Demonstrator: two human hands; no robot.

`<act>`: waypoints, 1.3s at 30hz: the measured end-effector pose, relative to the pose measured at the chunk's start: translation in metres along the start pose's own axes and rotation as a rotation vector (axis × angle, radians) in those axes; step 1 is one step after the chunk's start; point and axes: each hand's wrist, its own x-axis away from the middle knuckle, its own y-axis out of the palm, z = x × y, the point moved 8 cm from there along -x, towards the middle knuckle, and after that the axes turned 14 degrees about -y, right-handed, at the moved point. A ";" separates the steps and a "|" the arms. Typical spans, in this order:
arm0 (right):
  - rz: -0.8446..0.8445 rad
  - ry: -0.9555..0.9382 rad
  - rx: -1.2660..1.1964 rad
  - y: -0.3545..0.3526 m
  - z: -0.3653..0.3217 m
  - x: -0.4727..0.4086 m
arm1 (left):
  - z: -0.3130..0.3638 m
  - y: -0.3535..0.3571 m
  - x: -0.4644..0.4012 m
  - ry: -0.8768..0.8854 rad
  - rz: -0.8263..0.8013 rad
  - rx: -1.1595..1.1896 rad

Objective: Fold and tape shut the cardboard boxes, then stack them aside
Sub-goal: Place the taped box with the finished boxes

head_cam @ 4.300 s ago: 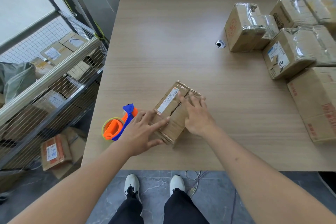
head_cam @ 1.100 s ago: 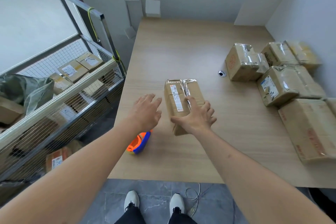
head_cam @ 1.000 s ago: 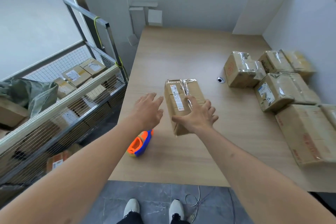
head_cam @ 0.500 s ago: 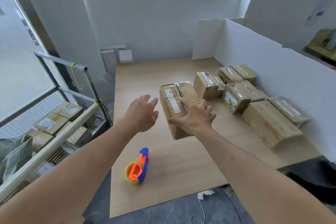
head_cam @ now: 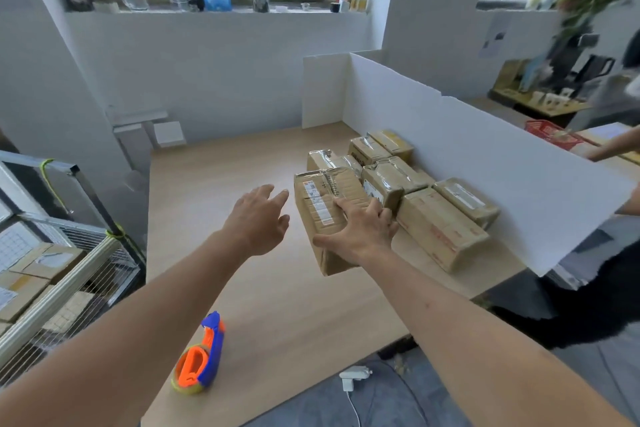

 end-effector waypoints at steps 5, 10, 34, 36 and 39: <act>-0.024 -0.014 0.014 -0.017 0.068 -0.024 | 0.065 0.014 -0.021 -0.033 0.008 0.022; -0.075 -0.037 0.014 -0.020 0.132 -0.052 | 0.120 0.045 -0.036 -0.085 -0.025 0.032; -0.284 0.076 -0.054 0.115 0.228 -0.251 | 0.145 0.211 -0.236 -0.187 -0.308 0.069; -0.276 0.080 -0.061 0.129 0.231 -0.263 | 0.142 0.226 -0.248 -0.196 -0.334 0.076; -0.267 0.062 -0.054 0.155 0.233 -0.283 | 0.135 0.251 -0.266 -0.221 -0.355 0.099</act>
